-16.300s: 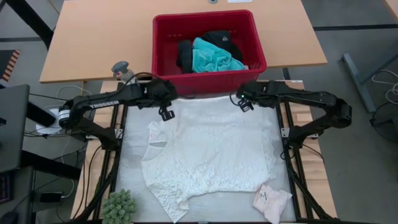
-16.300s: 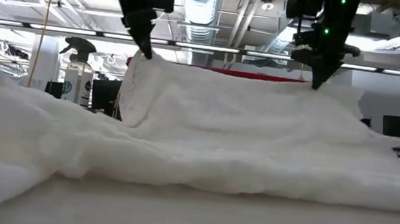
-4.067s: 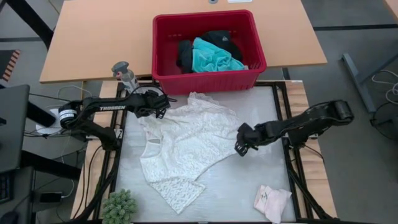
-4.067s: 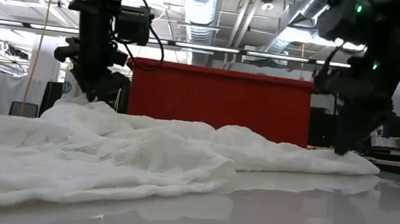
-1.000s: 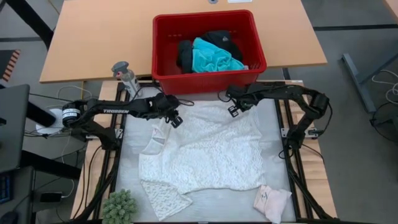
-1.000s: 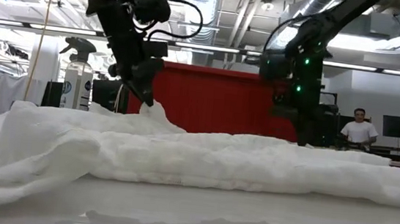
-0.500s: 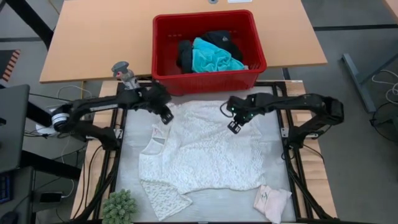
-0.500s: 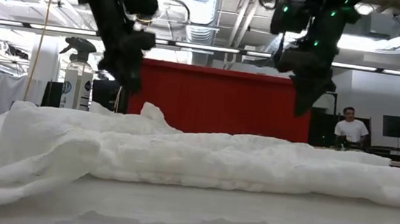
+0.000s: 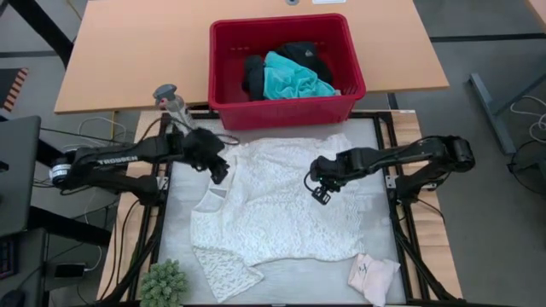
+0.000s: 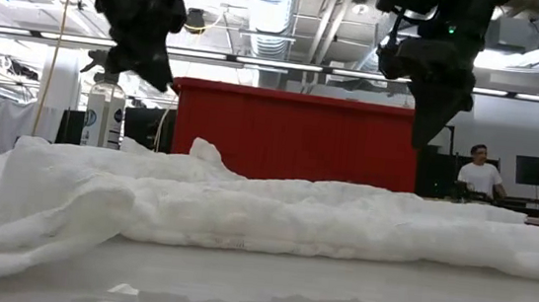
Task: Fold Laundry from Bin
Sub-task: Fold the white blouse
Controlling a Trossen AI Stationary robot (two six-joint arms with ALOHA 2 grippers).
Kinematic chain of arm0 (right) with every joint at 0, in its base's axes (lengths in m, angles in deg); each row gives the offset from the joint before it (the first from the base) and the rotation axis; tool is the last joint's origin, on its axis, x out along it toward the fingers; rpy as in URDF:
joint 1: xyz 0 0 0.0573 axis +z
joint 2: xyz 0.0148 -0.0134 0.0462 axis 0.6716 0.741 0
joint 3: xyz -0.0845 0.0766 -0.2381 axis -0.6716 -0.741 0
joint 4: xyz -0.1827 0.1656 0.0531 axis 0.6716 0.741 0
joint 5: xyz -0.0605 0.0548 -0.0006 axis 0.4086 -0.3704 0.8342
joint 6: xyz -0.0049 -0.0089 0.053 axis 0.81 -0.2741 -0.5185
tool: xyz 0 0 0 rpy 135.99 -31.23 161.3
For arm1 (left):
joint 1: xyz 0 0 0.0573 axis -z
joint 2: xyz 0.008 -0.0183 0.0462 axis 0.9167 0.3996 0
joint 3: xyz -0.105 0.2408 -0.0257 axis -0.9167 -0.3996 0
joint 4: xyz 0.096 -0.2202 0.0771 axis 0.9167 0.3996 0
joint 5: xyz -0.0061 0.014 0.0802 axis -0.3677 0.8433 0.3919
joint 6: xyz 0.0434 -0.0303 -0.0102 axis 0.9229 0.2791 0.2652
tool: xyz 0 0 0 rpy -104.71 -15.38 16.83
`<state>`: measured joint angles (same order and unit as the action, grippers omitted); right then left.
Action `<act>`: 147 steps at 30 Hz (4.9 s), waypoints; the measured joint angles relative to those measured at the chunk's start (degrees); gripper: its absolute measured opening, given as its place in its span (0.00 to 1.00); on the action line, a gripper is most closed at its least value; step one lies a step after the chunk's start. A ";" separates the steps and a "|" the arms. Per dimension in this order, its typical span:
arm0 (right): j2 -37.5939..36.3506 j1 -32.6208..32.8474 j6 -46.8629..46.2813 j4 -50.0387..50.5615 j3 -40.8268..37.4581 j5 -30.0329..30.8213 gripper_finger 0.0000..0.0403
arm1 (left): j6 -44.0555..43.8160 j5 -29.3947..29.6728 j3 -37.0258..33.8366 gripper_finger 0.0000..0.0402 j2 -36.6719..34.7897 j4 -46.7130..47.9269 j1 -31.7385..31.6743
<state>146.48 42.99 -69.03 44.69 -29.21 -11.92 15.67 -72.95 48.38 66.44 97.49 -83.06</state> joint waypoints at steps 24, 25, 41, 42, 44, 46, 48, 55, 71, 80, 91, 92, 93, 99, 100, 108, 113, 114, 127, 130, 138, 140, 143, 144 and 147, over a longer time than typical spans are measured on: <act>0.00 4.89 -5.55 1.35 0.04 1.40 0.04 | -34.04 9.04 -17.93 0.00 4.84 -1.20 23.79; 0.00 4.89 -5.54 1.47 0.06 1.38 0.04 | -33.90 9.04 -17.93 0.00 5.75 -1.39 23.80; 0.00 6.77 -5.73 3.75 0.07 1.23 0.05 | -56.11 2.60 -15.03 0.00 8.05 22.32 33.46; 0.00 6.77 -5.77 3.73 0.07 1.27 0.05 | -57.95 2.94 -14.48 0.00 6.70 22.70 34.22; 0.00 6.77 -5.79 3.69 0.07 1.35 0.07 | -60.94 6.03 -13.38 0.00 4.72 23.09 35.25; 0.00 6.72 -5.79 3.67 0.07 1.38 0.09 | -63.11 10.09 -12.06 0.00 2.59 23.49 35.49; 0.00 6.71 -5.79 3.69 0.07 1.46 0.09 | -64.48 13.80 -10.70 0.00 0.40 23.43 35.14; 0.00 6.71 -5.79 3.68 0.07 1.99 0.05 | -66.78 33.06 -10.09 0.00 -3.02 23.63 30.22; 4.62 14.53 -2.55 -10.78 0.13 -8.36 0.04 | -35.68 10.28 -12.05 0.00 -1.15 -15.33 23.80; 15.50 28.46 -16.92 -17.62 0.00 -6.82 0.04 | -28.30 12.47 -6.11 0.00 3.40 -15.55 42.85; 17.25 32.99 -29.52 -12.65 0.08 -3.78 0.04 | -33.18 10.34 -6.02 0.00 21.95 -24.39 54.79; 17.36 33.66 -30.98 -12.78 0.11 -3.78 0.04 | -33.58 10.14 -6.02 0.00 23.12 -26.74 55.45; 17.58 34.59 -32.38 -12.49 0.11 -3.78 0.04 | -33.78 9.93 -6.00 0.00 24.20 -28.29 56.08; 20.94 39.24 -39.78 -14.56 0.30 -6.77 0.04 | -38.49 6.88 -6.04 0.00 27.98 -30.22 58.09; 21.25 40.05 -40.59 -15.78 0.35 -7.02 0.04 | -39.36 5.75 -6.06 0.00 28.24 -30.06 58.38; 20.84 45.49 -50.03 -17.47 0.28 -7.56 0.04 | -46.08 -2.94 -6.11 0.00 28.39 -31.43 61.74; 20.05 47.31 -51.82 -16.27 0.49 -8.51 0.05 | -50.01 -3.02 -6.11 0.00 28.29 -32.67 63.16; 19.69 47.31 -51.67 -15.66 0.80 -8.28 0.05 | -50.85 -2.14 -5.99 0.00 27.94 -32.78 63.26; 3.11 37.02 -40.72 2.15 6.23 9.48 0.17 | -47.42 14.01 -3.71 0.00 5.39 -18.97 55.17; -1.10 31.20 -30.32 5.07 6.25 14.49 0.20 | -39.75 18.94 -3.71 0.03 -2.37 -18.67 49.32; -10.35 7.23 0.96 11.86 6.34 15.06 0.44 | -18.69 34.05 -2.10 0.21 -16.36 -18.80 29.51; -11.77 1.00 7.14 13.55 6.34 14.85 0.51 | -15.64 32.26 -1.37 0.27 -16.55 -18.69 24.24; -12.93 -8.08 15.57 14.52 6.34 14.77 0.59 | -14.65 24.95 -1.19 0.34 -14.09 -18.43 16.63; -12.98 -10.96 17.80 14.77 6.34 14.75 0.60 | -15.26 22.22 -1.19 0.36 -12.61 -18.37 14.12; -12.36 -18.63 25.14 13.45 5.66 13.54 0.62 | -15.65 14.11 -1.27 0.39 -6.91 -16.81 6.24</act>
<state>134.12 24.35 -43.90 58.14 -23.55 1.63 0.02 -58.84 47.11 59.52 80.67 -76.83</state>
